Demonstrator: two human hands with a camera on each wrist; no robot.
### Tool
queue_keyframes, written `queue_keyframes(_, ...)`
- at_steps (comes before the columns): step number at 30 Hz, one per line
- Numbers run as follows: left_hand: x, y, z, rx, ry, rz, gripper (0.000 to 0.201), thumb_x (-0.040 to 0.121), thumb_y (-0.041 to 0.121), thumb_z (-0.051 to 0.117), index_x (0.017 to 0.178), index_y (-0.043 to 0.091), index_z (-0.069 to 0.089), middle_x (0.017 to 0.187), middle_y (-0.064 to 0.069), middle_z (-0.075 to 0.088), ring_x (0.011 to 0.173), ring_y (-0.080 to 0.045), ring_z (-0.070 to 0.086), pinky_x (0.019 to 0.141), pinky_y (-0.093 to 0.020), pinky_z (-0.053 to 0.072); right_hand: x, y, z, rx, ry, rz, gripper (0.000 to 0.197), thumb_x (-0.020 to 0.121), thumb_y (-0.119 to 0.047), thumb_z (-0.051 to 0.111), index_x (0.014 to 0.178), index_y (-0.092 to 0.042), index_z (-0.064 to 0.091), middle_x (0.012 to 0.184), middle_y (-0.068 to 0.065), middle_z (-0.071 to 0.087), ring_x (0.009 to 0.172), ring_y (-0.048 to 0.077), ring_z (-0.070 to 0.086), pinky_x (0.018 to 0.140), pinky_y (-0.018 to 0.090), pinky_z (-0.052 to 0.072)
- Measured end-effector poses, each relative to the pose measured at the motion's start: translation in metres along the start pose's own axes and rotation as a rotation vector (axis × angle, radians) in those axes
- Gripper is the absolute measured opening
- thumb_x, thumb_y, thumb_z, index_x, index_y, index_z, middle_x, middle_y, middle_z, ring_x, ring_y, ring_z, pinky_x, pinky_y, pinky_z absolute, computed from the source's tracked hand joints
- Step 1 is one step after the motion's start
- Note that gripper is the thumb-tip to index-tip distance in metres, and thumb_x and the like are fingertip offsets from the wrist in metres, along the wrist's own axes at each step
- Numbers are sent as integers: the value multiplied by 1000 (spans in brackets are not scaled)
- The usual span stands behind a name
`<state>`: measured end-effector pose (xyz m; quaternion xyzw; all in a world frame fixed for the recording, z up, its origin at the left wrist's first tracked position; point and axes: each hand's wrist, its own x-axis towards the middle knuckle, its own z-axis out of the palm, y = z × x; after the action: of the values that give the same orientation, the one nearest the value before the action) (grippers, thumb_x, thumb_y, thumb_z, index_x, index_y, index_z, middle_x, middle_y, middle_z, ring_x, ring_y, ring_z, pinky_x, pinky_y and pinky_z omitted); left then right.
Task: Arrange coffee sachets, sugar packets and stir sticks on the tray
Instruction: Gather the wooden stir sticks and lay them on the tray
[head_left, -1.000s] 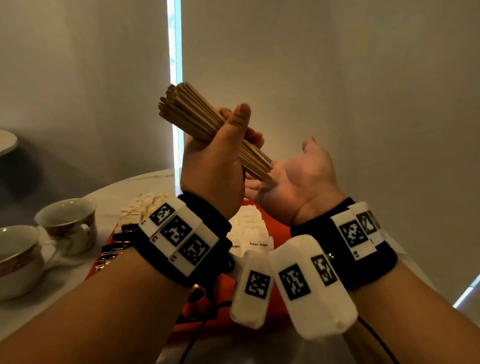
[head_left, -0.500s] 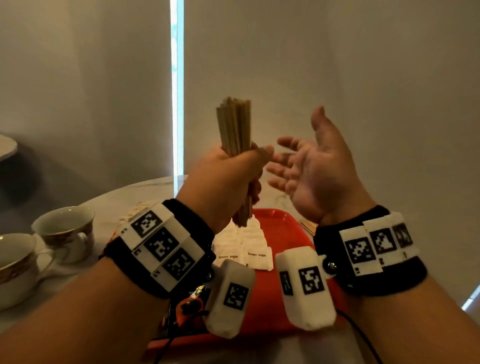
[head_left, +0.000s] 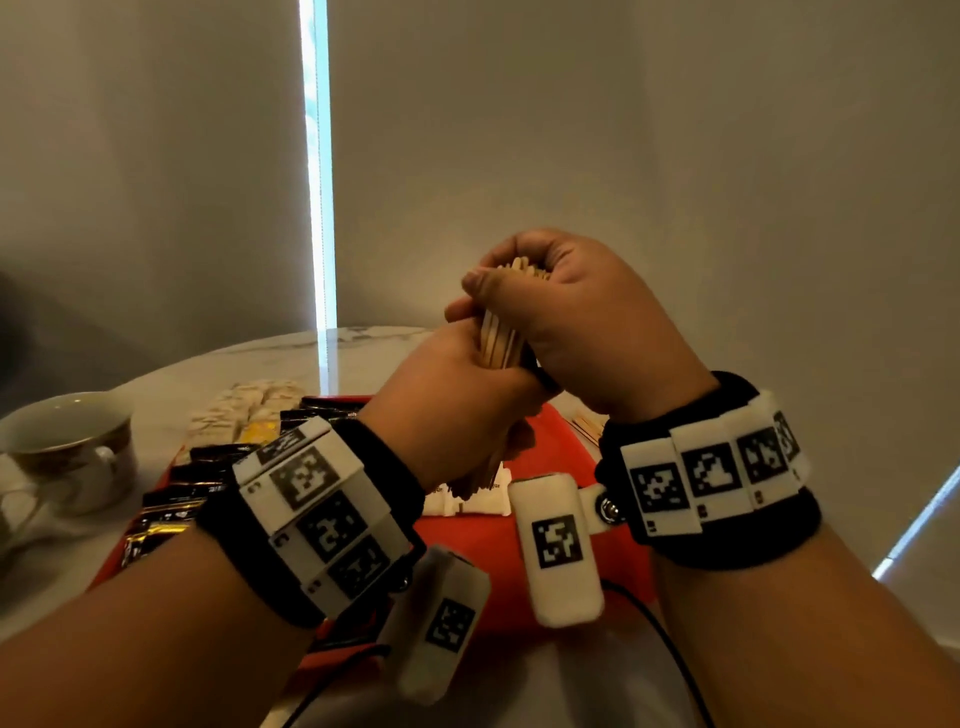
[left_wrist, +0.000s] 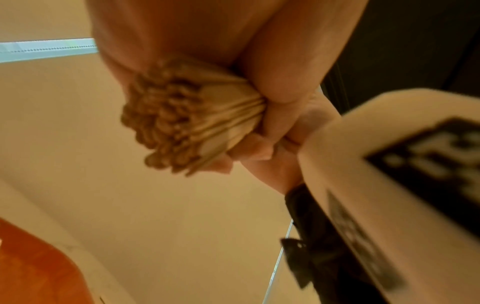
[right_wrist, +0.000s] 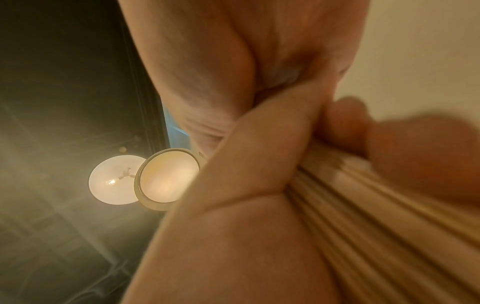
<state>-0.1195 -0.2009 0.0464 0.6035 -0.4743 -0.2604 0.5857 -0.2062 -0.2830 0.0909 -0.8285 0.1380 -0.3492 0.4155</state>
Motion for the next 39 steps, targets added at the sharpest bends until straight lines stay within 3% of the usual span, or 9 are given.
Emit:
queue_keyframes(8, 2, 0, 7, 55, 77, 97, 26, 82, 4, 75, 91, 23, 60, 62, 0, 61, 53, -15, 59, 58, -33, 55, 1, -1, 5, -18, 94, -28, 2, 95, -21, 66, 95, -19, 66, 85, 1, 77, 78, 10, 75, 81, 38, 62)
queue_keyframes(15, 4, -4, 0, 117, 84, 48, 20, 95, 5, 58, 80, 18, 54, 53, 2, 51, 45, -11, 50, 47, -27, 46, 1, -2, 11, -135, 28, 2, 9, 96, -34, 65, 92, -26, 63, 92, -1, 76, 85, 9, 73, 83, 38, 61)
queue_keyframes(22, 3, -5, -4, 139, -17, -18, 16, 93, 26, 68, 100, 19, 55, 70, -4, 61, 54, -13, 61, 55, -25, 55, -3, -8, -11, -308, 14, -26, 51, 89, -68, 47, 115, -26, 60, 97, -10, 67, 78, -12, 62, 61, 6, 46)
queue_keyframes(24, 1, -5, -4, 163, -14, -36, 19, 92, 29, 70, 101, 22, 54, 73, -4, 63, 53, -9, 64, 54, -21, 55, -3, -9, -22, -306, 132, -78, 53, 94, -71, 36, 122, -31, 54, 107, -7, 65, 96, -7, 61, 76, 18, 53)
queue_keyframes(27, -1, -2, 0, 189, -33, -21, 18, 91, 29, 70, 99, 23, 54, 68, 0, 60, 47, -4, 59, 51, -18, 51, -8, -13, -29, -311, 166, -170, 55, 101, -59, 17, 138, -32, 47, 132, 15, 58, 120, 26, 56, 101, 45, 49)
queue_keyframes(29, -3, 0, 3, 213, -44, -10, 17, 91, 29, 71, 96, 23, 56, 66, 0, 59, 47, -6, 57, 50, -21, 49, -8, -12, -19, -448, 7, -234, 63, 98, -57, 14, 144, -27, 45, 134, 17, 59, 122, 27, 57, 102, 41, 47)
queue_keyframes(32, -6, 1, 7, 242, -81, -5, 15, 91, 28, 70, 95, 22, 56, 68, -2, 59, 51, -11, 58, 53, -26, 51, -6, -11, -9, -494, -153, -94, 84, 89, -70, 18, 123, -9, 65, 121, 15, 67, 110, 26, 62, 96, 36, 48)
queue_keyframes(36, -6, 6, 3, 237, -84, 4, 19, 90, 30, 71, 98, 25, 55, 68, -1, 60, 51, -9, 61, 53, -22, 52, -3, -10, -21, -328, -39, -81, 72, 85, -73, 23, 119, -24, 65, 121, 8, 66, 113, 21, 61, 86, 29, 47)
queue_keyframes(39, -8, 9, 2, 253, -99, 47, 16, 90, 27, 71, 94, 25, 56, 67, -1, 62, 48, -7, 60, 52, -21, 52, -6, -8, -16, -337, -172, -114, 58, 83, -74, 34, 115, -35, 63, 113, -8, 69, 108, 6, 64, 88, 30, 50)
